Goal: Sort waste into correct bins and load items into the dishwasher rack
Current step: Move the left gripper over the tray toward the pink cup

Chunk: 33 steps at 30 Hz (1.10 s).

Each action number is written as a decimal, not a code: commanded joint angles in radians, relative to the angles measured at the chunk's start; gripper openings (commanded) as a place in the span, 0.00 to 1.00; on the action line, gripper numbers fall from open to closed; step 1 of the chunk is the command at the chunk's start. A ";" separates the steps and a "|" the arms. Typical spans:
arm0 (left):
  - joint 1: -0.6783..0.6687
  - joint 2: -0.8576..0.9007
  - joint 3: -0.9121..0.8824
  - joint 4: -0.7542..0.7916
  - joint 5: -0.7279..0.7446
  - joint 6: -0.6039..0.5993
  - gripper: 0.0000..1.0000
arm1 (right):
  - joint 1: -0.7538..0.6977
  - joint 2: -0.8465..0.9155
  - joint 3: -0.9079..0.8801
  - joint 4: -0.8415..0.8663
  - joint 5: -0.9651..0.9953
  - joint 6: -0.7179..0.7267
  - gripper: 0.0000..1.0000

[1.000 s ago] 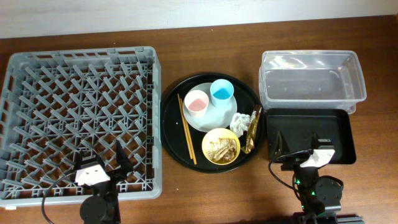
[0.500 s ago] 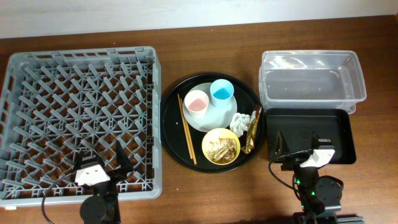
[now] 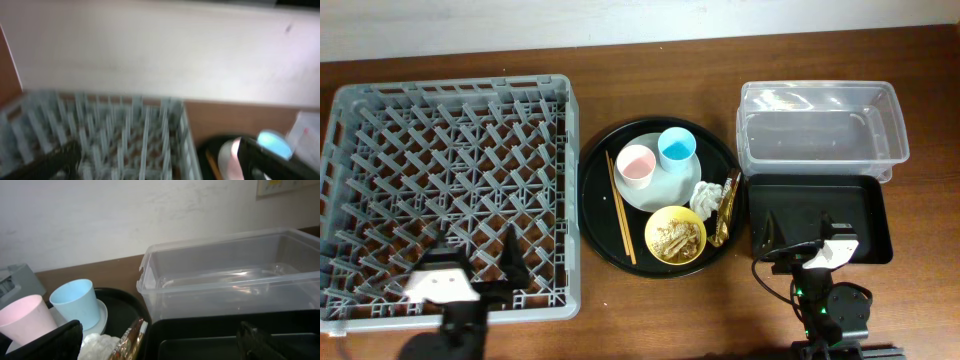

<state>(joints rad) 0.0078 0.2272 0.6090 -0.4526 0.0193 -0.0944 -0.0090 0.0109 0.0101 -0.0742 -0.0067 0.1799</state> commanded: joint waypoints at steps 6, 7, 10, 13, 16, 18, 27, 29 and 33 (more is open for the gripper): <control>-0.004 0.676 0.784 -0.603 0.219 0.110 0.99 | -0.005 -0.005 -0.005 -0.005 -0.008 -0.007 0.99; -0.004 0.729 0.832 -0.616 0.230 0.110 0.99 | -0.005 -0.005 -0.005 -0.005 -0.008 -0.007 0.99; -0.004 0.868 0.935 -0.684 0.373 0.106 0.99 | -0.005 -0.005 -0.005 -0.005 -0.008 -0.007 0.99; -0.004 0.959 0.944 -0.679 0.526 0.106 0.99 | -0.005 -0.005 -0.005 -0.005 -0.008 -0.007 0.99; -0.009 1.030 0.944 -0.709 0.607 0.095 0.94 | -0.005 -0.005 -0.005 -0.005 -0.008 -0.007 0.99; -0.024 1.056 0.944 -0.724 0.534 0.052 0.72 | -0.005 -0.005 -0.005 -0.005 -0.008 -0.007 0.99; -0.267 1.167 0.943 -0.733 0.174 -0.058 0.02 | -0.005 -0.005 -0.005 -0.005 -0.008 -0.007 0.99; -0.302 1.213 0.943 -0.731 0.135 -0.105 0.04 | -0.005 -0.005 -0.005 -0.005 -0.008 -0.007 0.99; -0.342 1.318 0.943 -0.709 0.129 -0.122 0.21 | -0.005 -0.005 -0.005 -0.005 -0.008 -0.007 0.99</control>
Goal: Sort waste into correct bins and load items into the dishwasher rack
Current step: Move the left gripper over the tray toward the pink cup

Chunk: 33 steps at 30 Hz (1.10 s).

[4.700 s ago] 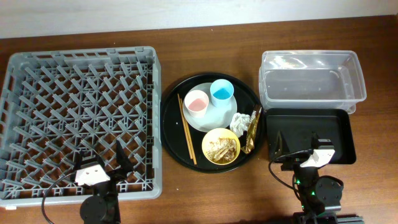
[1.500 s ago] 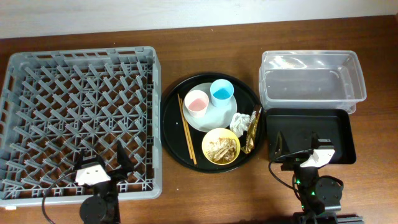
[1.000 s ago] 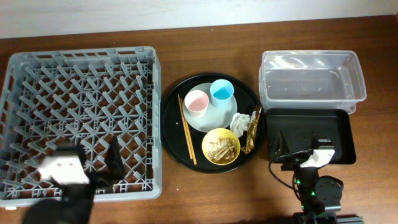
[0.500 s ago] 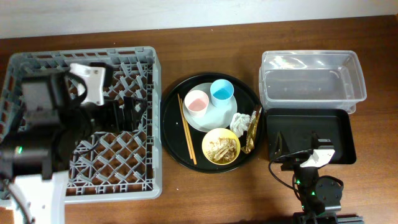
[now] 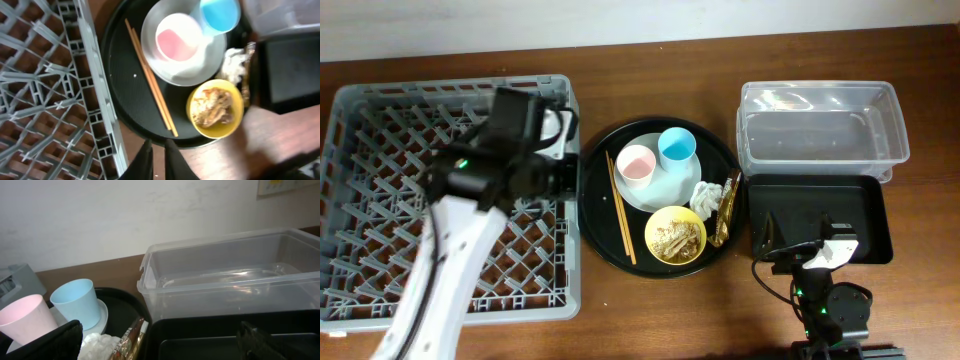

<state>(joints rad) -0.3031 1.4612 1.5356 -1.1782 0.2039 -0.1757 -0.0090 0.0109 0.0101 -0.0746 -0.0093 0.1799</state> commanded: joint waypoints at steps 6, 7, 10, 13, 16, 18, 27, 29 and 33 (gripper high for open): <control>-0.095 0.236 0.016 0.027 -0.055 -0.062 0.26 | -0.005 -0.005 -0.005 -0.005 -0.006 -0.007 0.99; -0.104 0.248 0.016 0.030 -0.055 -0.064 0.26 | -0.005 -0.005 -0.005 -0.005 -0.006 -0.007 0.99; -0.133 0.273 0.016 0.043 -0.055 -0.064 0.28 | -0.005 -0.005 -0.005 -0.005 -0.006 -0.007 0.99; -0.167 0.278 0.016 0.043 -0.084 -0.126 0.30 | -0.005 -0.005 -0.005 -0.005 -0.006 -0.007 0.99; -0.196 0.278 0.015 0.041 -0.156 -0.185 0.33 | -0.005 -0.005 -0.005 -0.005 -0.006 -0.007 0.99; -0.220 0.278 0.015 0.040 -0.192 -0.223 0.35 | -0.005 -0.005 -0.005 -0.004 -0.006 -0.007 0.99; -0.279 0.278 -0.002 0.044 -0.235 -0.285 0.40 | -0.005 -0.005 -0.005 -0.005 -0.006 -0.007 0.99; -0.286 0.278 -0.023 0.064 -0.235 -0.289 0.40 | -0.005 -0.005 -0.005 -0.005 -0.006 -0.007 0.99; -0.303 0.279 -0.075 0.132 -0.235 -0.303 0.41 | -0.005 -0.005 -0.005 -0.004 -0.006 -0.007 0.99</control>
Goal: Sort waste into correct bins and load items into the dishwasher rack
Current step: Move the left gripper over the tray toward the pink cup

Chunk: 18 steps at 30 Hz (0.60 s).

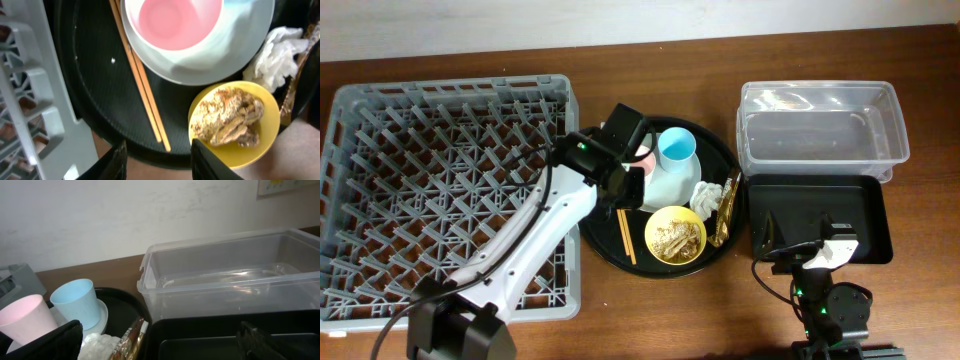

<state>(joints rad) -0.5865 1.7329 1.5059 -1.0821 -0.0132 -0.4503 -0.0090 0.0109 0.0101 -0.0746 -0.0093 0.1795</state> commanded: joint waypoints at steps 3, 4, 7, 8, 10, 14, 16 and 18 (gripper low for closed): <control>-0.019 0.007 -0.052 0.050 -0.019 -0.028 0.40 | -0.005 -0.005 -0.005 -0.005 -0.006 -0.006 0.99; -0.019 0.007 -0.052 0.053 -0.021 -0.028 0.40 | -0.005 -0.005 -0.005 -0.004 -0.006 -0.006 0.98; -0.020 0.008 -0.052 0.062 -0.037 -0.028 0.40 | -0.005 -0.005 -0.005 -0.004 -0.006 -0.006 0.99; -0.020 0.008 -0.052 0.064 -0.037 -0.028 0.39 | -0.005 -0.005 -0.005 -0.004 -0.006 -0.006 0.98; -0.020 0.009 -0.052 0.068 -0.037 -0.028 0.39 | -0.005 -0.005 -0.005 -0.005 -0.006 -0.006 0.99; -0.020 0.019 -0.052 0.080 -0.037 -0.028 0.39 | -0.005 -0.005 -0.005 -0.004 -0.006 -0.006 0.99; -0.020 0.027 -0.052 0.080 -0.040 -0.028 0.39 | -0.005 -0.005 -0.005 -0.004 -0.006 -0.006 0.99; -0.019 0.035 -0.052 0.080 -0.056 -0.028 0.39 | -0.005 -0.005 -0.005 -0.004 -0.006 -0.006 0.99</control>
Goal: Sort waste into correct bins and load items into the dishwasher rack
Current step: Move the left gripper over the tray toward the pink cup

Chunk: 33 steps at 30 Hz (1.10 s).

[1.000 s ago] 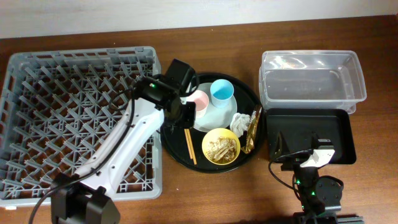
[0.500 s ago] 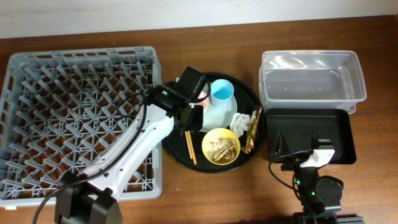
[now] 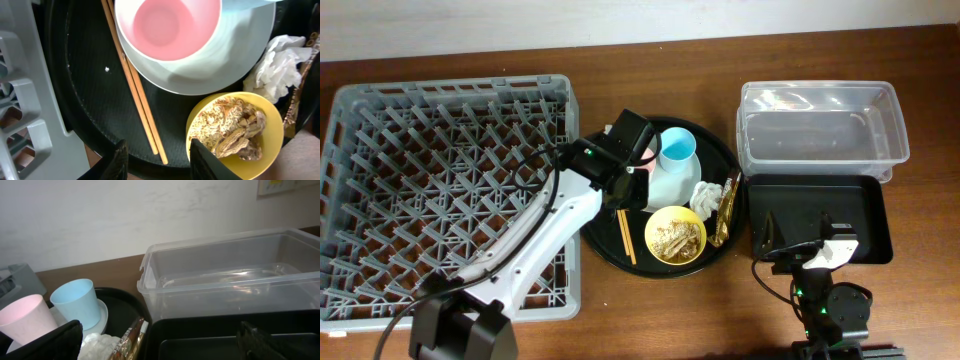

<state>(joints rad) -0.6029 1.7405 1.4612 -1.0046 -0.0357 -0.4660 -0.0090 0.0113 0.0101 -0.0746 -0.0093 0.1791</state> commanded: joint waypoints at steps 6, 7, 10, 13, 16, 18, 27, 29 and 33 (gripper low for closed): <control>-0.003 0.061 -0.008 0.014 -0.040 -0.013 0.40 | -0.005 -0.006 -0.005 -0.004 -0.006 -0.006 0.99; -0.003 0.069 -0.008 0.017 -0.040 -0.013 0.39 | -0.005 -0.006 -0.005 -0.005 -0.006 -0.006 0.99; -0.005 0.093 -0.008 0.021 -0.040 -0.013 0.39 | -0.005 -0.006 -0.005 -0.005 -0.006 -0.006 0.99; -0.005 0.097 -0.008 0.023 -0.040 -0.013 0.39 | -0.005 -0.006 -0.005 -0.004 -0.006 -0.006 0.99; -0.005 0.097 -0.008 0.027 -0.039 -0.013 0.39 | -0.005 -0.006 -0.005 -0.004 -0.006 -0.006 0.99; -0.006 0.097 -0.008 0.027 -0.039 -0.013 0.39 | -0.005 -0.006 -0.005 -0.004 -0.006 -0.006 0.99; -0.008 0.097 -0.008 0.047 -0.040 -0.013 0.39 | -0.005 -0.006 -0.005 -0.005 -0.006 -0.006 0.99; -0.010 0.097 -0.008 0.043 -0.040 -0.013 0.39 | -0.005 -0.006 -0.005 -0.005 -0.006 -0.006 0.99; -0.009 0.097 -0.008 0.047 -0.067 -0.013 0.39 | -0.005 -0.006 -0.005 -0.005 -0.006 -0.006 0.99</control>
<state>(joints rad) -0.6056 1.8290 1.4582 -0.9596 -0.0643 -0.4686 -0.0090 0.0113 0.0101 -0.0746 -0.0093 0.1799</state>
